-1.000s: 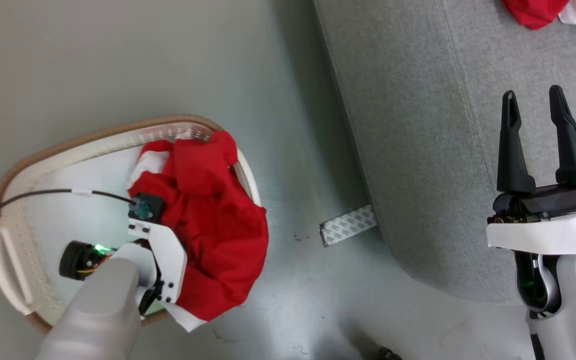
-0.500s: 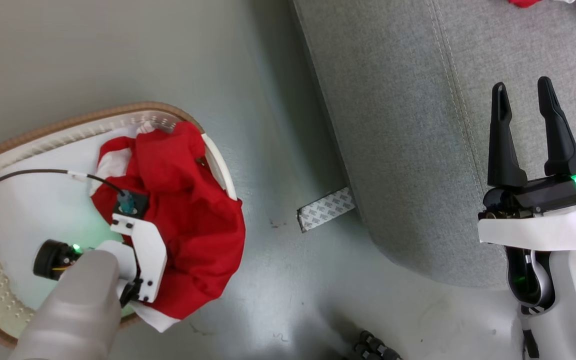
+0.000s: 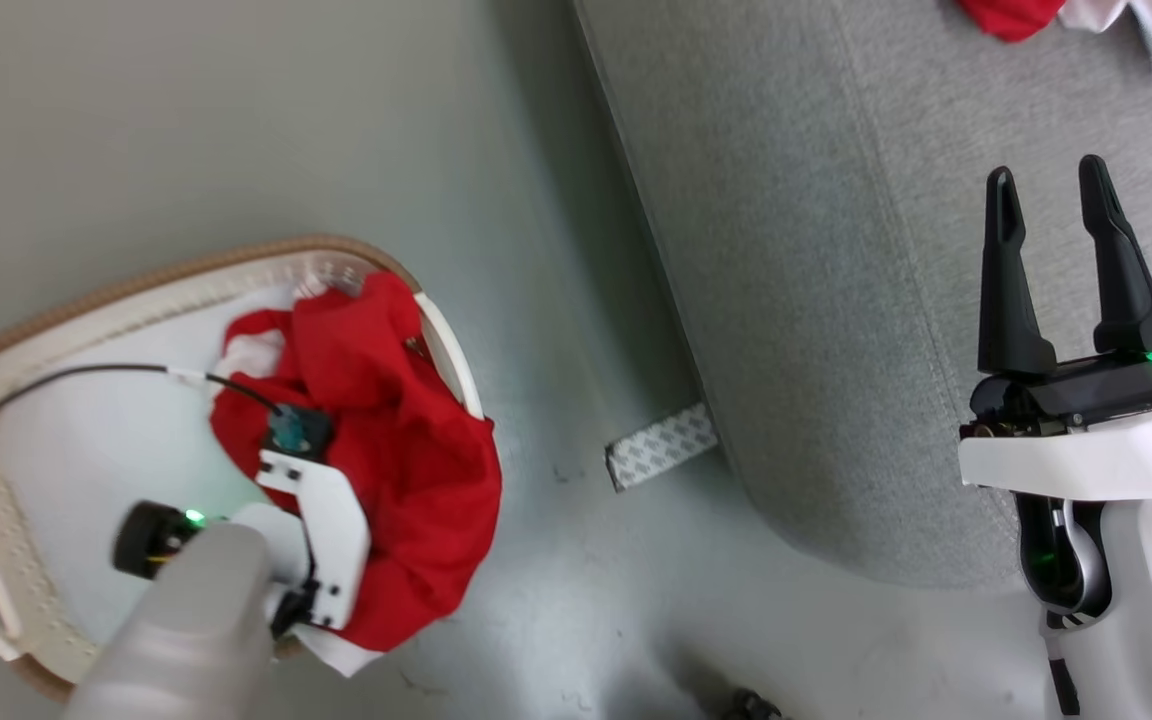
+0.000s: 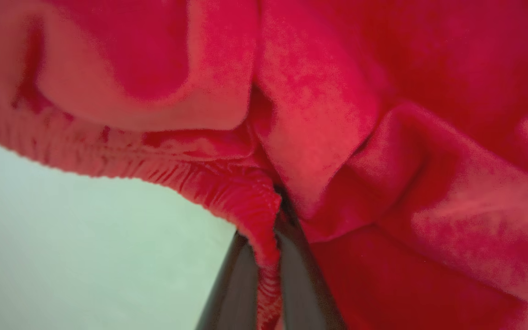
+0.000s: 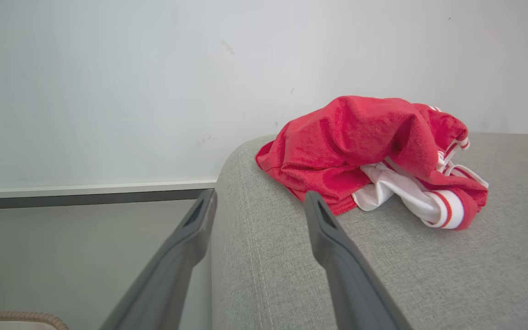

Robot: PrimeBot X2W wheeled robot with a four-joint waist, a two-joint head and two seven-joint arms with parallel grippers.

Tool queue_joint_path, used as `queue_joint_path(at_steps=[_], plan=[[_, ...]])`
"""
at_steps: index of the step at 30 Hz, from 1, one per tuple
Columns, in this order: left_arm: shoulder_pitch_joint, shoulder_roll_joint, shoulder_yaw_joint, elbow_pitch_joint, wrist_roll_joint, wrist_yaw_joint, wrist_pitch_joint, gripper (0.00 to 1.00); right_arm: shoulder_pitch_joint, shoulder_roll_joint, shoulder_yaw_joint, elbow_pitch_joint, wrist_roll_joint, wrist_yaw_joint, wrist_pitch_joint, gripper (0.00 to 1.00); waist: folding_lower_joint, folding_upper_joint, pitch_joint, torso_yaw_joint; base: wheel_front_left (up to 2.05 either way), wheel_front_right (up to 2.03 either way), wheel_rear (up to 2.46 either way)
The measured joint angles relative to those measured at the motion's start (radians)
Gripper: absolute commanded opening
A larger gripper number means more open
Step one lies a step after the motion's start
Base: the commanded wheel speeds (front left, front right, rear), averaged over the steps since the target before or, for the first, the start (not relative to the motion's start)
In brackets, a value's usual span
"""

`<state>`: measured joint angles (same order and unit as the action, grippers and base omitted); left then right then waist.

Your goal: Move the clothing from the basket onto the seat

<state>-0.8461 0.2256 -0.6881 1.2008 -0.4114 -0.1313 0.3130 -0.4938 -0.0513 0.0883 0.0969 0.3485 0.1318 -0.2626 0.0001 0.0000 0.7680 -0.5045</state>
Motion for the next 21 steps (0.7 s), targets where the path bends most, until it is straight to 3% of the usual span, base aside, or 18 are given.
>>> queue_joint_path(at_steps=[8,21], plan=[[0.055,-0.048,-0.051,-0.064,-0.085,0.0,-0.137,0.0,0.033,-0.001,-0.029,0.01,-0.06,0.0,0.0,1.0,-0.0001,0.0,-0.117,0.031,0.0,0.0,0.0],[0.153,-0.1,-0.16,-0.147,-0.241,0.0,-0.326,0.0,0.121,-0.077,-0.028,0.043,-0.076,0.0,0.0,1.0,-0.0002,0.0,-0.376,0.121,0.0,0.0,0.0]])
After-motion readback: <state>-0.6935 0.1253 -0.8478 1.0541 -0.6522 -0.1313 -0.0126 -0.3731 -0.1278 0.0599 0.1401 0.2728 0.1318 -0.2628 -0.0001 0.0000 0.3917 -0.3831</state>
